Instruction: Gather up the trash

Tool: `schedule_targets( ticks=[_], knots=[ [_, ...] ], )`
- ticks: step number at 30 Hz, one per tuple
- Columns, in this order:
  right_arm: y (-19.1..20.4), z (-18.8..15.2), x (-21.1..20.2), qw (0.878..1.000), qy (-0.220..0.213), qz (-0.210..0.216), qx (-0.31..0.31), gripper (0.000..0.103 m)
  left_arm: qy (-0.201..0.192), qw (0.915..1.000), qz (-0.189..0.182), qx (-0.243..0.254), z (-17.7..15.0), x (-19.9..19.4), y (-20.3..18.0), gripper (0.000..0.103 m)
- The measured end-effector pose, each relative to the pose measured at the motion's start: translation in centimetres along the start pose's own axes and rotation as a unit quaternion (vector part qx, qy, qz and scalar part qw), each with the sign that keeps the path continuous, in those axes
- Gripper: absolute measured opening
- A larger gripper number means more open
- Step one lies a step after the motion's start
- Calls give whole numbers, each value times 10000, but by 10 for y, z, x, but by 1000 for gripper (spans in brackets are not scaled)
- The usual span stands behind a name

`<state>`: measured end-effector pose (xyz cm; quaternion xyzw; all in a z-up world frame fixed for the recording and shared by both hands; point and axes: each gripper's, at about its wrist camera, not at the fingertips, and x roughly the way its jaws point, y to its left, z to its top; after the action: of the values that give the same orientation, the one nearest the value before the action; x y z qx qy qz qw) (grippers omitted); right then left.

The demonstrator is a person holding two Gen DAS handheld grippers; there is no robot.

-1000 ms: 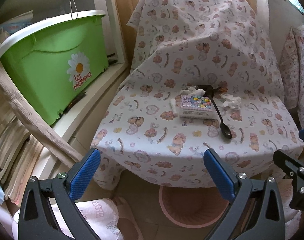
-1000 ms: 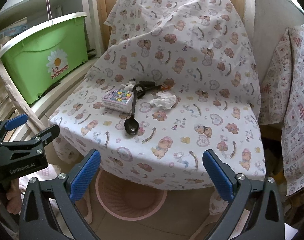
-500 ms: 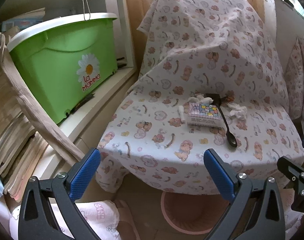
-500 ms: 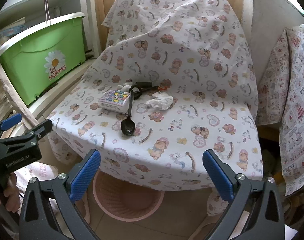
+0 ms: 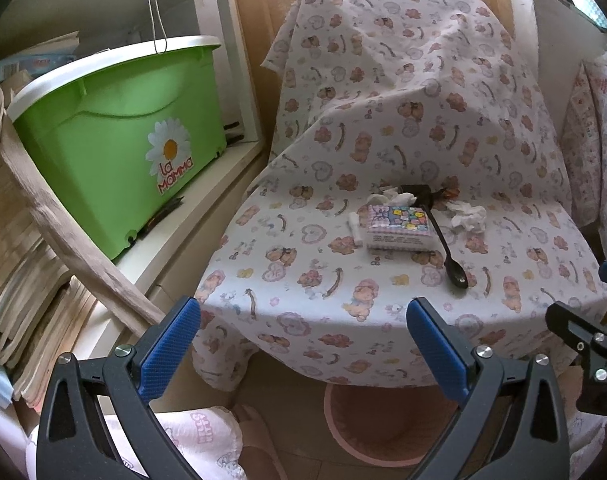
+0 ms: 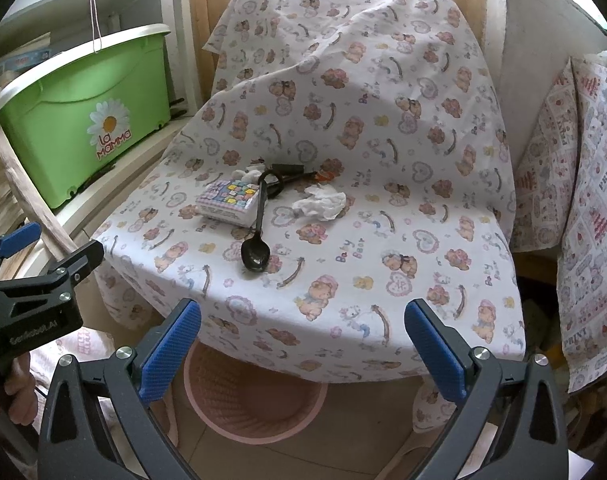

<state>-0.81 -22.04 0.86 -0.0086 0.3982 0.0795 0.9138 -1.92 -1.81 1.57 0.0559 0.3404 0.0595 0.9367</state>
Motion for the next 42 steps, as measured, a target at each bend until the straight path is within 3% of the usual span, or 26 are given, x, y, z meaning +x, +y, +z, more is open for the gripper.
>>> schedule_targets(
  ticks=[10,20,42],
  knots=[
    [3,1,3,10000,10,-16,-29,103,-51,10000,-1,-57,1,-1,2,102],
    [6,-1,7,10000,52,39,-49,103,-397,9991,102,-63,1,-6,0,102],
    [7,-5,17,9999,150,27,-21,103,-106,9999,-112,-64,-3,6,-3,102]
  ],
)
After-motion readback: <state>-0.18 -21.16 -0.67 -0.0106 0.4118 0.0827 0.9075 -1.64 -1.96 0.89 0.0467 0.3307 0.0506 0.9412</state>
